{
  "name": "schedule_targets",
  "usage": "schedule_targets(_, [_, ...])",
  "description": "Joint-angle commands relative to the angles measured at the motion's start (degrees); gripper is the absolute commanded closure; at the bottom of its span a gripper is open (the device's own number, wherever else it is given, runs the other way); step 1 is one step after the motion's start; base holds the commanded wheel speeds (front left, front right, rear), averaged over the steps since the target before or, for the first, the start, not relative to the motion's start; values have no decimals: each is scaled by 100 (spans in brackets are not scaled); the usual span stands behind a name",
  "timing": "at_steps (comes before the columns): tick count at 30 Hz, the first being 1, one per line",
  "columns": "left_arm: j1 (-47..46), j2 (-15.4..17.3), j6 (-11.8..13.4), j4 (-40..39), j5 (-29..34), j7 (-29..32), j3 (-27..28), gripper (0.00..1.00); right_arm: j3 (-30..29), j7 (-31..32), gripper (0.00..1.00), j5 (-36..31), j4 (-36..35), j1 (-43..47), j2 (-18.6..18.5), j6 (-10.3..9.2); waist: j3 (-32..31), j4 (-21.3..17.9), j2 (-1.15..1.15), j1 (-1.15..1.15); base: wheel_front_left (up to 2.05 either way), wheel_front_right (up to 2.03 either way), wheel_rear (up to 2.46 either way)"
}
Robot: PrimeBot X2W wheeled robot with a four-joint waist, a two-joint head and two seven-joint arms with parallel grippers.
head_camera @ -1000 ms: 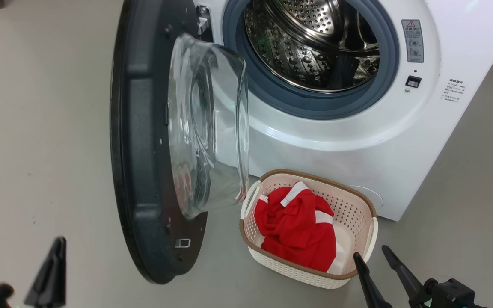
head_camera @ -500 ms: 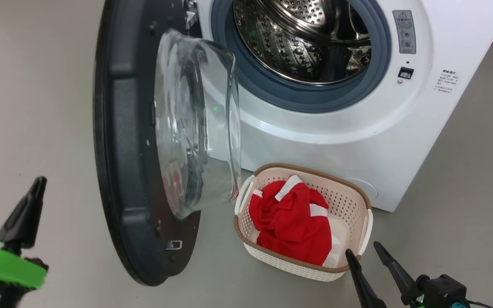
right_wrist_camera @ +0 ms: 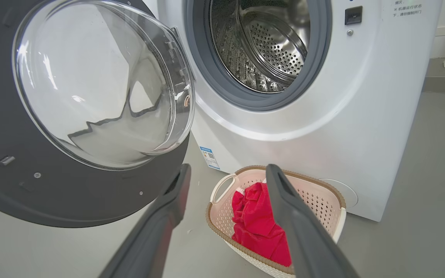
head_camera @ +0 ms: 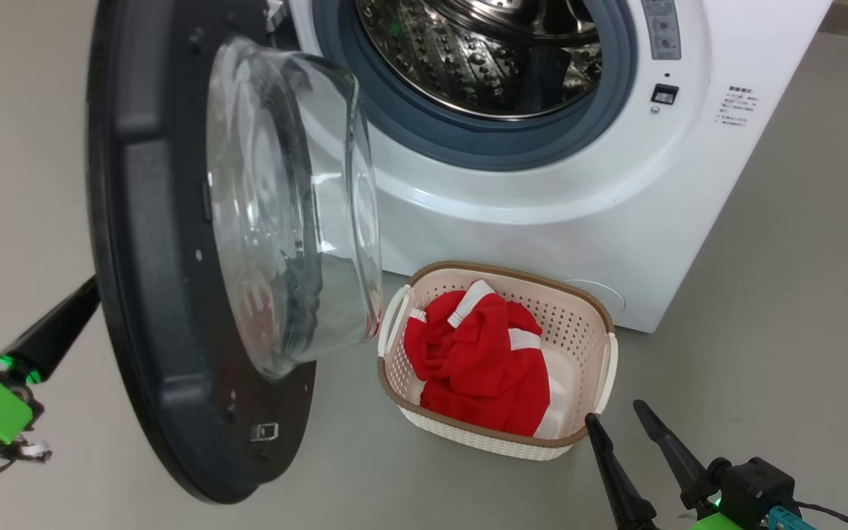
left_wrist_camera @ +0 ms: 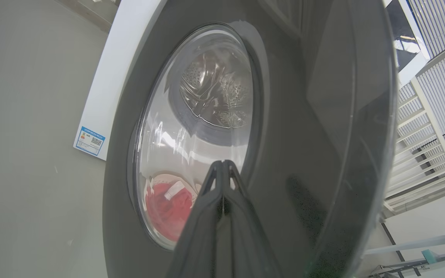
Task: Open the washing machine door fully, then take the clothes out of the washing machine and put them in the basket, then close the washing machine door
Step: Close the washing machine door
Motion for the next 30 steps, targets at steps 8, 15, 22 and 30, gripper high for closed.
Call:
schedule_targets(8, [-444,247,-31,-559,-438,868,698,100,111,-37,0,-6,-135,-308,23,26,147,-203,0,0,0,0,0])
schedule_targets(15, [-401,-38,-31,-889,-417,1359,1091,100,118,-37,0,-4,-143,-365,46,26,194,-384,0,0,0,0,0])
schedule_targets(22, [-494,-435,-31,-1132,-143,1607,1218,100,75,-37,0,-3,-182,-436,64,26,287,-618,0,0,0,0,0])
schedule_targets(30, [-741,-768,-31,-1152,255,1503,984,100,25,-37,0,-7,-230,-549,76,26,443,-963,0,0,0,0,0])
